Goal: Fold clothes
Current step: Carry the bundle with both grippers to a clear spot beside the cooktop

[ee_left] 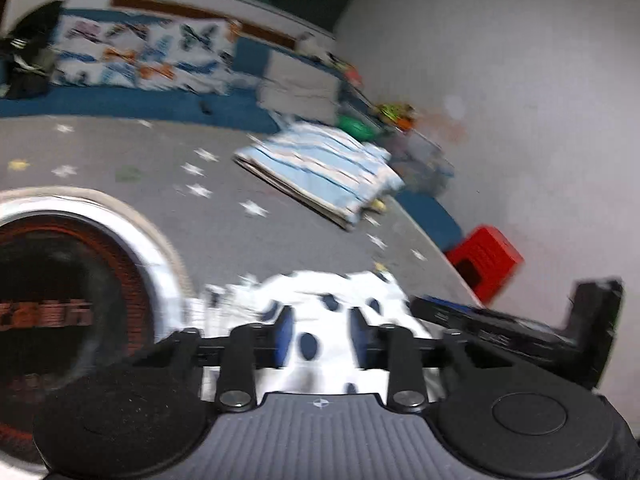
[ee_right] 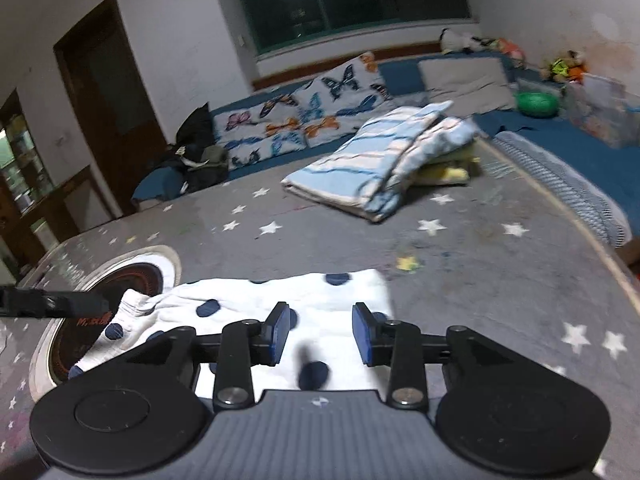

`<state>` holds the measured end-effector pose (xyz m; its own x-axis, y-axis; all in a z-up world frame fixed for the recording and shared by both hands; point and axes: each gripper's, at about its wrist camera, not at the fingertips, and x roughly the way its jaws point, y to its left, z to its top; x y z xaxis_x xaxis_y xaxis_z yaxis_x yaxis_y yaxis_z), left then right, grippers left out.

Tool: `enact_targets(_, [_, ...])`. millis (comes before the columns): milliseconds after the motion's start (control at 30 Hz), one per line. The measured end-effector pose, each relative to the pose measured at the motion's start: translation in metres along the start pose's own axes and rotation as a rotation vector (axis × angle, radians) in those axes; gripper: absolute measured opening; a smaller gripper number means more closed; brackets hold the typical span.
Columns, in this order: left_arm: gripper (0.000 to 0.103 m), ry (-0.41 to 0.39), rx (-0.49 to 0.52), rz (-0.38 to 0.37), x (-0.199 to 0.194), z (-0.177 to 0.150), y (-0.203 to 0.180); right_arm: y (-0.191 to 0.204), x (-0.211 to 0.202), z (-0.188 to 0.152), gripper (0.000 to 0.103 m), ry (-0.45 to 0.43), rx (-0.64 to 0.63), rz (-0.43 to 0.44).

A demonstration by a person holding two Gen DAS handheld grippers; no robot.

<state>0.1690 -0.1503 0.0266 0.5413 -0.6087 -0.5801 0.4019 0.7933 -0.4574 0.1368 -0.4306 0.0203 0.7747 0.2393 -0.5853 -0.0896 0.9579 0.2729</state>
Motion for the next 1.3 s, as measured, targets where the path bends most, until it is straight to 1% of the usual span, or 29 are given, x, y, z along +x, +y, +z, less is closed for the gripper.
enact_targets(33, [0.023, 0.018, 0.009, -0.008, 0.008, 0.000, 0.000, 0.001, 0.005, 0.001, 0.034, 0.008, -0.003, 0.004])
enact_targets(167, [0.021, 0.063, 0.016, 0.016, 0.032, 0.001, 0.006, 0.005, 0.030, 0.008, 0.034, 0.053, -0.021, 0.001])
enact_targets(367, [0.021, 0.066, -0.037, 0.042, 0.047, 0.006, 0.029, 0.004, 0.054, 0.015, 0.034, 0.093, -0.031, -0.019])
enact_targets(500, [0.019, 0.069, -0.089, 0.037, 0.050, 0.007, 0.038, -0.001, 0.064, 0.018, 0.036, 0.097, -0.021, -0.023])
enact_targets(600, [0.020, 0.063, -0.087, 0.036, 0.046, 0.009, 0.036, 0.000, 0.059, 0.022, 0.038, 0.082, -0.034, -0.019])
enact_targets(767, [0.021, 0.047, -0.060, 0.027, 0.035, 0.007, 0.025, 0.011, 0.026, 0.019, 0.043, 0.063, -0.074, 0.017])
enact_targets(900, [0.022, 0.035, -0.019, 0.011, 0.025, 0.000, 0.013, 0.026, -0.002, 0.004, 0.046, 0.073, -0.140, 0.053])
enact_targets(933, [0.021, 0.038, -0.012, 0.006, 0.023, -0.002, 0.010, 0.029, -0.008, -0.001, 0.048, 0.076, -0.153, 0.061])
enact_targets(1000, [0.022, 0.043, 0.003, 0.001, 0.020, -0.007, 0.006, 0.032, -0.019, -0.012, 0.050, 0.081, -0.170, 0.067])
enact_targets(1067, [0.022, 0.050, 0.026, 0.012, 0.020, -0.012, 0.003, 0.035, -0.028, -0.023, 0.050, 0.087, -0.187, 0.071])
enact_targets(1133, [0.021, 0.056, 0.037, 0.029, 0.022, -0.015, 0.004, 0.037, -0.036, -0.036, 0.050, 0.098, -0.203, 0.062])
enact_targets(1300, [0.021, 0.072, 0.031, 0.062, 0.032, -0.017, 0.010, 0.035, -0.046, -0.064, 0.050, 0.119, -0.237, -0.004])
